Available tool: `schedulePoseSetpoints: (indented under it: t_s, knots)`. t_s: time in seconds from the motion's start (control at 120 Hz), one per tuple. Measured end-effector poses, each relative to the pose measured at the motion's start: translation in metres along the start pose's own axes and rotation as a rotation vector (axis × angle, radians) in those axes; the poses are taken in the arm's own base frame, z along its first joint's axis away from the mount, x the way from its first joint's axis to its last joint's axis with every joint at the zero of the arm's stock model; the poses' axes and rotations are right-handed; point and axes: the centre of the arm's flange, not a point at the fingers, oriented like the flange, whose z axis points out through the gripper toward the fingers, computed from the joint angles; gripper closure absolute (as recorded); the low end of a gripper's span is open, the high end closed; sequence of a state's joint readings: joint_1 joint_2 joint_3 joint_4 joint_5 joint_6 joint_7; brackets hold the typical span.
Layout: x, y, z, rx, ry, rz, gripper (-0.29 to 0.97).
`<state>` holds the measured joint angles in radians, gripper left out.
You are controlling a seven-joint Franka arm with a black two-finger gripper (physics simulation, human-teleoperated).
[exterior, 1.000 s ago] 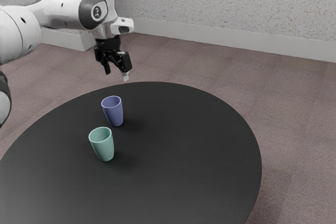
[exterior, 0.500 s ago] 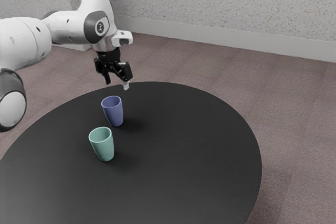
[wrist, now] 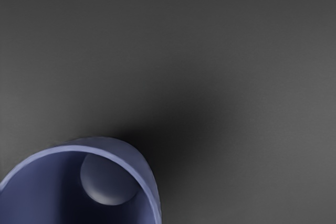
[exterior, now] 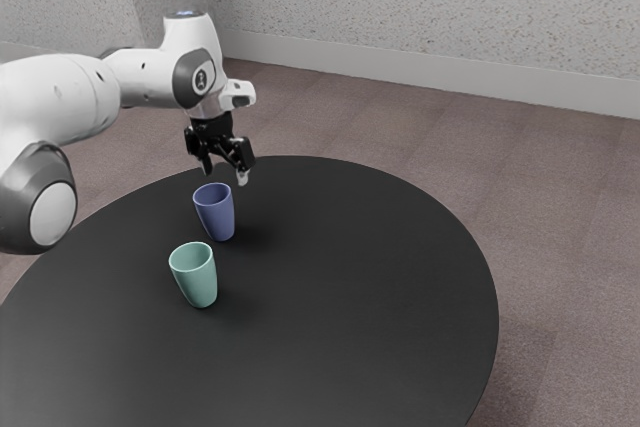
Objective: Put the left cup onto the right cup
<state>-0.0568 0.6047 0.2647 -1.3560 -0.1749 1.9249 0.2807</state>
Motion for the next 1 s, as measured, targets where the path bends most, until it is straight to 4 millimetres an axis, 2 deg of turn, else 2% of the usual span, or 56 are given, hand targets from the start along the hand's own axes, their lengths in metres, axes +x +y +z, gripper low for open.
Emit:
schedulePoseSetpoints:
  t_s: [1.0]
  knots:
    - [-0.004, -0.004, 0.061, -0.003, -0.064, -0.021, 0.00]
